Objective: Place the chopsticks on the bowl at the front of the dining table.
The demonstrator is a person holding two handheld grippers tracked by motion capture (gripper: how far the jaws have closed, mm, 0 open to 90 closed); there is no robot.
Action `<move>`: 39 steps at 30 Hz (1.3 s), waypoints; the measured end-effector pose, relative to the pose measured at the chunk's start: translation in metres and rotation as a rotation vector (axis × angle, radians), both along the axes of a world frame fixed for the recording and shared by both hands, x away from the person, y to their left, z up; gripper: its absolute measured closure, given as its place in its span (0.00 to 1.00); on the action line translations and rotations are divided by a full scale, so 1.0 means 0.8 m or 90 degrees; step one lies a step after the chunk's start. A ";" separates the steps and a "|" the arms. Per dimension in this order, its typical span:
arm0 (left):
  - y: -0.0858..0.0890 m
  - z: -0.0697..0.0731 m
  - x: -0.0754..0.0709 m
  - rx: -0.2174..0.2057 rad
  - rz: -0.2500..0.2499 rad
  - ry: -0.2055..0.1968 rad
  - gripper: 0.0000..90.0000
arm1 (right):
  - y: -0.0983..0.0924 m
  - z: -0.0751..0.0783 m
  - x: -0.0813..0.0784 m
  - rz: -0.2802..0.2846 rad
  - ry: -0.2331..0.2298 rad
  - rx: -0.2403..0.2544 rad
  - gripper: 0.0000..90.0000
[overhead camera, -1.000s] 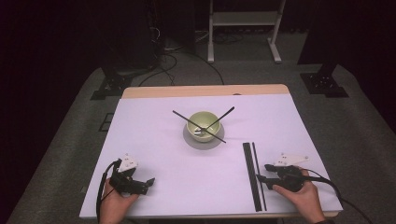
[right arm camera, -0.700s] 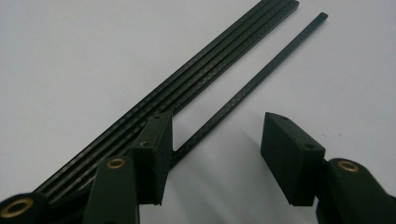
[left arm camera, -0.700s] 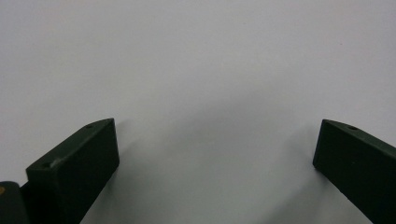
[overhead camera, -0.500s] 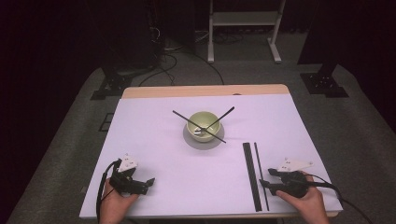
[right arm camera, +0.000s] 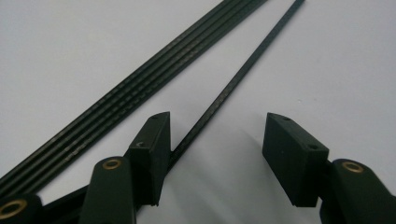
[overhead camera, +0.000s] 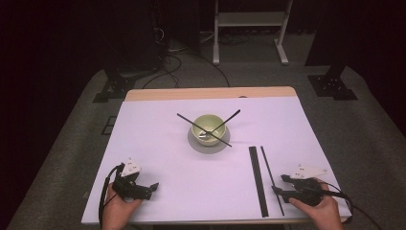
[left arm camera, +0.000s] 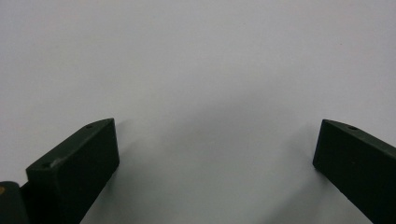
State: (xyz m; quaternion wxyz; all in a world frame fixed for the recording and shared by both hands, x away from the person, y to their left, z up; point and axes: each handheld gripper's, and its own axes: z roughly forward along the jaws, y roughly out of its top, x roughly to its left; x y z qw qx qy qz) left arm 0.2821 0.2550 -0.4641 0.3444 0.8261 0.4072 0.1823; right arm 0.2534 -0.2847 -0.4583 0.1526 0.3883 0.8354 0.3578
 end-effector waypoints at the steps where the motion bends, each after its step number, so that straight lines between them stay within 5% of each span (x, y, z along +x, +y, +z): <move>1: 0.000 0.000 0.000 0.000 0.000 0.000 0.00 | -0.002 0.000 0.000 -0.003 0.001 0.000 0.45; 39: 0.000 0.000 0.000 0.002 -0.001 0.001 0.00 | -0.043 0.003 0.023 -0.057 0.006 -0.021 0.42</move>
